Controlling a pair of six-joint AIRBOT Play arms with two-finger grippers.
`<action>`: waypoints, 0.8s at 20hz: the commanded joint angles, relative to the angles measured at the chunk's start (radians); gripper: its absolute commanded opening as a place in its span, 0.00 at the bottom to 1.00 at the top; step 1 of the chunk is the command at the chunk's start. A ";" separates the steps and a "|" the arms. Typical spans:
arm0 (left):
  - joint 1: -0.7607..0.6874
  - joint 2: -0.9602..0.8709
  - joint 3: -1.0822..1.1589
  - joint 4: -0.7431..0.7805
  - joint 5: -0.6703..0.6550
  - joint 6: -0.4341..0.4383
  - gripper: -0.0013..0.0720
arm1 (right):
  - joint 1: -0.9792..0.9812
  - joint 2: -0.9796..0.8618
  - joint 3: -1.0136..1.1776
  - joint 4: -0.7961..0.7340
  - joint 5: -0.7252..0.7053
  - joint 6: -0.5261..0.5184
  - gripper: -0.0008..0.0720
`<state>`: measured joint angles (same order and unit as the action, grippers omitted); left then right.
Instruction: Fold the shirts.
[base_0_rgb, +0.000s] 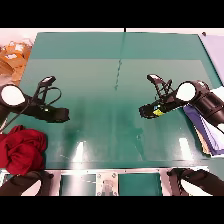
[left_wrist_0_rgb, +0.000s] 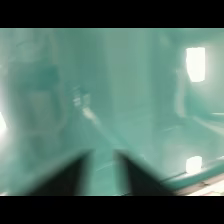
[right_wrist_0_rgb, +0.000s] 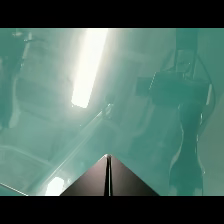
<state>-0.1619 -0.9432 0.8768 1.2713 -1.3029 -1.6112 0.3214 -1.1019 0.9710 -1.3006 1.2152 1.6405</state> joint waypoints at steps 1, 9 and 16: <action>0.001 0.001 -0.001 0.312 -0.097 -0.166 0.96 | 0.001 0.000 0.000 0.000 0.000 0.000 0.03; 0.099 0.000 -0.281 0.634 -0.105 -0.245 0.96 | 0.001 0.000 0.000 0.000 0.000 0.000 0.03; 0.237 0.000 -0.411 0.629 0.148 -0.188 0.95 | 0.001 0.000 0.000 0.000 0.000 0.000 0.03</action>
<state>0.0235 -0.9428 0.5163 1.8889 -1.2564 -1.8332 0.3214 -1.1019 0.9710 -1.3006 1.2152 1.6405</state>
